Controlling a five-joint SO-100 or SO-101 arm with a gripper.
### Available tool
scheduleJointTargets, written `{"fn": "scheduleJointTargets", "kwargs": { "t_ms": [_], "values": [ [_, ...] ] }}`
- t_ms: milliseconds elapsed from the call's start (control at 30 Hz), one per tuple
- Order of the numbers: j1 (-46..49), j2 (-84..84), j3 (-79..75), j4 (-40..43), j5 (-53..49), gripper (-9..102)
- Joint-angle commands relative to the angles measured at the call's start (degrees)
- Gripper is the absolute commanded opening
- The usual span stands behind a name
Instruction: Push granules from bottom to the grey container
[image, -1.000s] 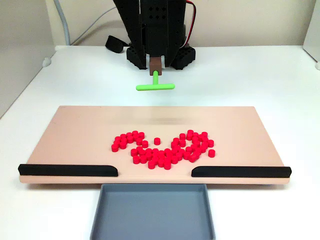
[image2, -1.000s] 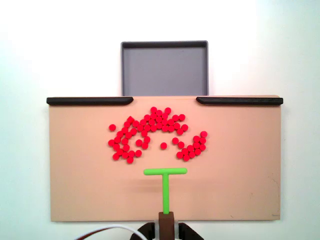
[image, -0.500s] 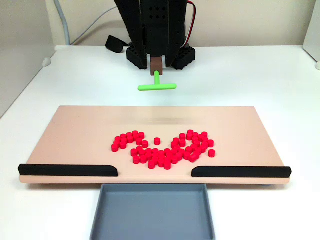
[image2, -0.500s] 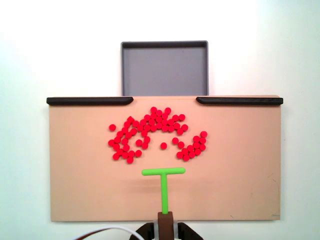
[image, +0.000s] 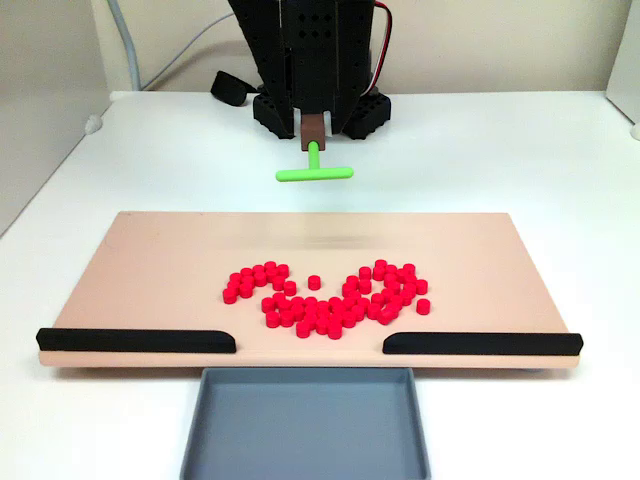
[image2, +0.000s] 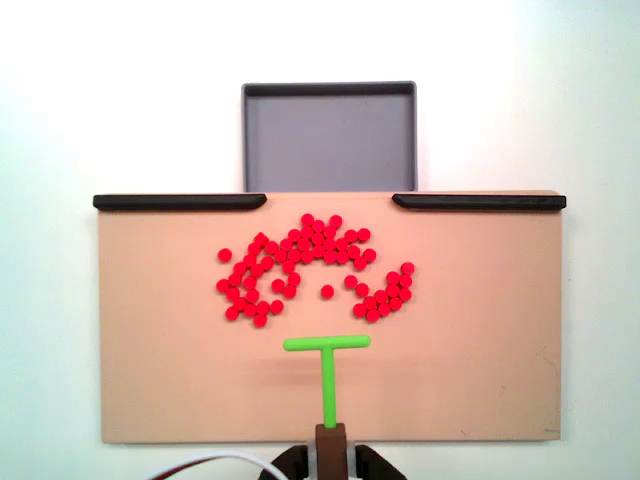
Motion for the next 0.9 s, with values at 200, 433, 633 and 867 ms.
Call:
{"fn": "scheduleJointTargets", "kwargs": {
  "t_ms": [200,433,633,867],
  "values": [
    [0.0,0.7,-0.8,-0.3,-0.4,0],
    [0.0,0.8,-0.8,-0.2,0.4,0],
    [0.0,0.7,-0.8,-0.3,-0.4,0],
    [-0.2,0.4,-0.8,-0.3,0.0,0]
  ]
}}
